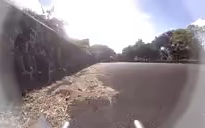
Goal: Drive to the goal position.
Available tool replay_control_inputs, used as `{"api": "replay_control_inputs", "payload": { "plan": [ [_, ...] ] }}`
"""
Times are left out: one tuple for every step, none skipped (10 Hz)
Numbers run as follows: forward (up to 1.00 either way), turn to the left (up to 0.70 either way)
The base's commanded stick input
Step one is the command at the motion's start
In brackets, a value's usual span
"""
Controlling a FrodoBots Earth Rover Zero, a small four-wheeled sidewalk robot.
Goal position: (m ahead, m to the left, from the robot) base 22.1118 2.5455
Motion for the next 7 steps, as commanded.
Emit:
{"api": "replay_control_inputs", "payload": {
  "plan": [
    [0.70, 0.00],
    [0.70, -0.06],
    [0.70, -0.12],
    [0.70, -0.19],
    [0.70, -0.33],
    [0.70, -0.34],
    [0.70, -0.35]
  ]
}}
